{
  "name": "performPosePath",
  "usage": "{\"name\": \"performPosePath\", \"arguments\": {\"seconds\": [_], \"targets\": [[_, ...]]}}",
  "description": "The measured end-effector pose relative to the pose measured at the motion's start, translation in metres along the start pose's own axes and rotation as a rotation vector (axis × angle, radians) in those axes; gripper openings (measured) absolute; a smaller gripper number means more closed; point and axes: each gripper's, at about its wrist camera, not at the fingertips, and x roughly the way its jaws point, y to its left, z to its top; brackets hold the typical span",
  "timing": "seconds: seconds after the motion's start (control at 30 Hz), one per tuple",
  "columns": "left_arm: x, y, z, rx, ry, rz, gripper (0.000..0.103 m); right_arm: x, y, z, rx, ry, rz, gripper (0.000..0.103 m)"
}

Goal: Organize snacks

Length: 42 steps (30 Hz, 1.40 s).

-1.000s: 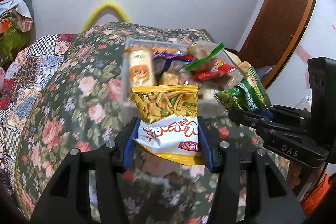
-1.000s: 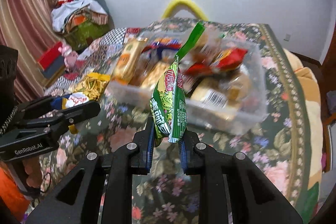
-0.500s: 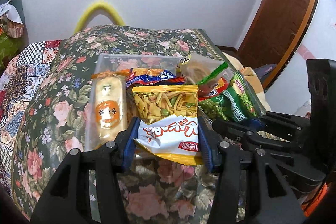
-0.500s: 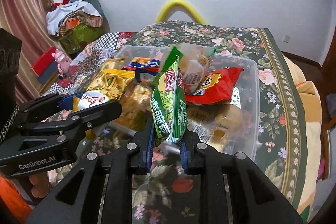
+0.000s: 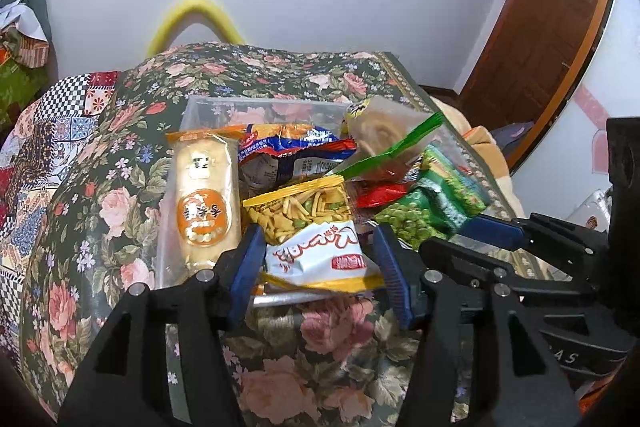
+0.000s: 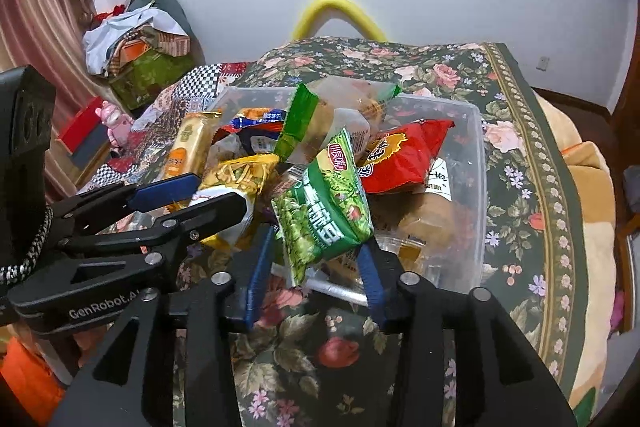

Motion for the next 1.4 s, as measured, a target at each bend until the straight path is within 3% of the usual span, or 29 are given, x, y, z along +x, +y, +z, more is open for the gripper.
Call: {"name": "performPosePath", "arguments": {"seconds": [0.07,0.23,0.63,0.77,0.87,1.0,1.1,1.4], "targets": [[-0.011,-0.002,-0.002,-0.001,-0.013,-0.008,0.056,-0.01,0.003,-0.001,-0.009,-0.023,-0.021,0.05],[-0.056,-0.009,-0.003,0.003,-0.082,-0.017,0.056,-0.042,0.009,-0.001,-0.02,-0.078,-0.036,0.05],[-0.213,-0.042,-0.016,0.025,-0.378,-0.008,0.057,-0.179,0.042,-0.004,-0.057,-0.352,-0.066,0.054],[-0.248,-0.061,-0.033,0.075,-0.451,0.04,0.072,-0.215,0.051,-0.016,-0.054,-0.43,-0.055,0.067],[-0.264,-0.07,-0.044,0.102,-0.483,0.065,0.082,-0.231,0.057,-0.025,-0.054,-0.467,-0.056,0.082],[-0.282,-0.077,-0.057,0.107,-0.519,0.089,0.092,-0.241,0.062,-0.036,-0.059,-0.49,-0.068,0.089],[-0.288,-0.081,-0.064,0.114,-0.532,0.1,0.099,-0.248,0.063,-0.046,-0.053,-0.504,-0.074,0.102],[-0.302,-0.091,-0.08,0.129,-0.551,0.113,0.103,-0.261,0.072,-0.062,-0.063,-0.533,-0.089,0.103]]}}
